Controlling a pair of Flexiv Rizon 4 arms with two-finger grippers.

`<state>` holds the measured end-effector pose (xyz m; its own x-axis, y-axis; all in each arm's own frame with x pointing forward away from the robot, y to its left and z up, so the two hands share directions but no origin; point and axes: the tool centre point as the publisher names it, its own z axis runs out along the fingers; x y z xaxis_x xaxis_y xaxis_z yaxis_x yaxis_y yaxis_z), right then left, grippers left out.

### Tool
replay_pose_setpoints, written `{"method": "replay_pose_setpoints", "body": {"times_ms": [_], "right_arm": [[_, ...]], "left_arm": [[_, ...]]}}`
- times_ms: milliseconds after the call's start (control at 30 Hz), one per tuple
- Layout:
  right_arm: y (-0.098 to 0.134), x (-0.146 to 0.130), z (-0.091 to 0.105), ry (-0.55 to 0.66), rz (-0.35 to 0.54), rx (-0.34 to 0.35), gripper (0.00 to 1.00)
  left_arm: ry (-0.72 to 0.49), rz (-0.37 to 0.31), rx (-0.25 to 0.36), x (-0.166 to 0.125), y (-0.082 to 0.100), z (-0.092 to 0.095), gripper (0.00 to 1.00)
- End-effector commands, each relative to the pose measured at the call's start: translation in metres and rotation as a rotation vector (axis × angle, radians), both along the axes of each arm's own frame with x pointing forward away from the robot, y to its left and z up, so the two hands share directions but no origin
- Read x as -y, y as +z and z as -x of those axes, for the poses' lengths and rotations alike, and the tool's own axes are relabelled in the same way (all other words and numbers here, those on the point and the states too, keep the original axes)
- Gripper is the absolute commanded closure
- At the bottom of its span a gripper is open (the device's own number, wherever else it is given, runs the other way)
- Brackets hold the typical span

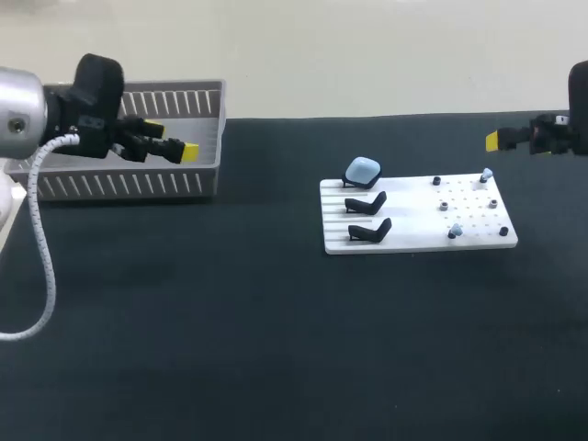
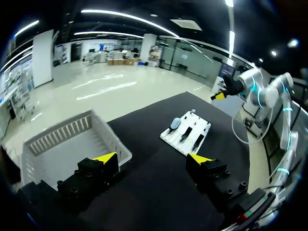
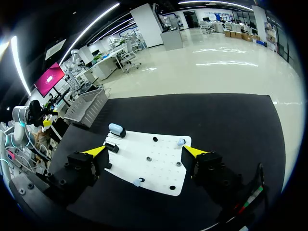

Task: Pick up each earbud case from the left stands, insert the matching earbuds, close the lid, and place the case in the box.

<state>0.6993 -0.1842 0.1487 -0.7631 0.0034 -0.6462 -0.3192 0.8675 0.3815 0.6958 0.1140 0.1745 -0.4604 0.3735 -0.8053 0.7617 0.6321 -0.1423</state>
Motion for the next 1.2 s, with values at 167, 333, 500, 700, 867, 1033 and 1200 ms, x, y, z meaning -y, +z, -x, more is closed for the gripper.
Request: {"method": "replay_pose_setpoints", "body": {"times_ms": [167, 333, 500, 700, 867, 1033, 1200], "right_arm": [[0.001, 0.0, 0.001, -0.001, 0.002, 0.0, 0.0], [0.001, 0.0, 0.001, -0.001, 0.002, 0.0, 0.0], [0.001, 0.0, 0.001, -0.001, 0.002, 0.0, 0.0], [0.001, 0.0, 0.001, -0.001, 0.002, 0.0, 0.0], [0.001, 0.0, 0.001, -0.001, 0.002, 0.0, 0.0], [0.001, 0.0, 0.001, -0.001, 0.002, 0.0, 0.0], [0.001, 0.0, 0.001, -0.001, 0.002, 0.0, 0.0]], "left_arm": [[-0.249, -0.006, 0.006, 0.015, -0.004, -0.028, 0.0], [-0.338, -0.025, 0.02, 0.026, -0.009, -0.04, 0.0], [-0.394, -0.041, 0.031, 0.034, -0.015, -0.045, 0.0], [-0.394, -0.041, 0.031, 0.034, -0.015, -0.045, 0.0], [-0.394, -0.041, 0.031, 0.034, -0.015, -0.045, 0.0], [-0.394, -0.041, 0.031, 0.034, -0.015, -0.045, 0.0], [-0.394, -0.041, 0.031, 0.034, -0.015, -0.045, 0.0]]}}
